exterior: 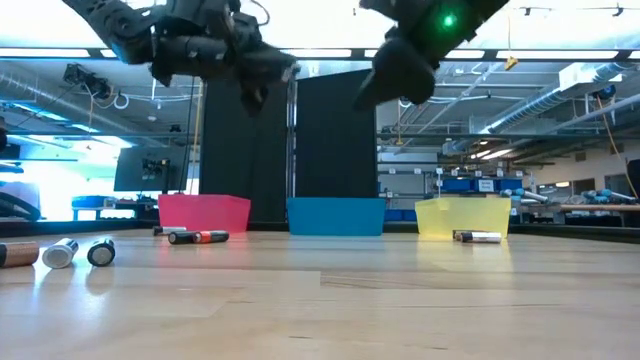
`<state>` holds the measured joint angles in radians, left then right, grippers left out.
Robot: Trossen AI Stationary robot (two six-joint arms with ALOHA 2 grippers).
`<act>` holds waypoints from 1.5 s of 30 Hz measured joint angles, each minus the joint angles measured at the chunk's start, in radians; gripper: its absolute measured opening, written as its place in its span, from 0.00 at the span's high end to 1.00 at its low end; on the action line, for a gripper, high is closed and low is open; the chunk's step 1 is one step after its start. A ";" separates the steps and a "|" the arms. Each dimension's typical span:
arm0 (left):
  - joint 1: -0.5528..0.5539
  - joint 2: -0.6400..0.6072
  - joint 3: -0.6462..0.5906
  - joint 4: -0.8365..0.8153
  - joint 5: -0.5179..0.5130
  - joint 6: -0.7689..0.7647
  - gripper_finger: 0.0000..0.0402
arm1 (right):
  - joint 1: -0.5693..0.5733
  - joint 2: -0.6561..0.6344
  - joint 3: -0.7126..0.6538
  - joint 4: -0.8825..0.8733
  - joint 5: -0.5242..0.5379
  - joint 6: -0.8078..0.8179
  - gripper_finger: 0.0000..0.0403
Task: Sort batteries
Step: Put the brown battery into the red bin
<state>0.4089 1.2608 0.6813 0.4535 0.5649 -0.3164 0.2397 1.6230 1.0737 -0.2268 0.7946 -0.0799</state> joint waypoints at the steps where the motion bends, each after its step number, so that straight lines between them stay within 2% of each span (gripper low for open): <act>1: 0.016 -0.011 0.019 -0.079 -0.011 0.027 0.87 | -0.011 0.000 0.000 -0.024 -0.028 0.034 0.83; 3: 0.045 -0.021 0.072 -0.241 -0.052 0.089 0.87 | -0.028 0.000 -0.017 -0.036 -0.035 0.075 0.95; 4: 0.060 -0.024 0.098 -0.343 -0.074 0.119 0.87 | -0.035 0.000 -0.031 -0.036 -0.031 0.080 0.97; 10: 0.125 -0.011 0.303 -0.860 -0.287 0.305 0.87 | -0.065 0.000 -0.114 -0.026 -0.113 0.181 0.94; 13: 0.164 -0.006 0.377 -1.008 -0.370 0.354 0.87 | -0.066 0.000 -0.161 0.022 -0.115 0.217 0.98; 15: 0.209 -0.006 0.409 -1.089 -0.390 0.368 0.87 | -0.066 0.000 -0.193 0.067 -0.116 0.238 0.98; 20: 0.310 0.054 0.423 -1.200 -0.399 0.389 0.87 | -0.070 0.000 -0.279 0.270 -0.226 0.269 0.98; 23: 0.357 0.123 0.424 -1.198 -0.400 0.411 0.87 | -0.073 0.000 -0.317 0.384 -0.306 0.304 0.98; 27: 0.412 0.227 0.424 -1.197 -0.411 0.429 0.87 | -0.085 0.000 -0.332 0.419 -0.376 0.412 0.96; 31: 0.451 0.325 0.423 -1.193 -0.443 0.451 0.87 | -0.097 0.000 -0.332 0.421 -0.459 0.382 0.97; 45: 0.522 0.497 0.423 -1.123 -0.489 0.470 0.87 | -0.100 0.000 -0.328 0.461 -0.475 0.349 0.98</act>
<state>0.9314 1.7575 1.1040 -0.6699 0.0755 0.1535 0.1394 1.6234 0.7452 0.2337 0.3195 0.2688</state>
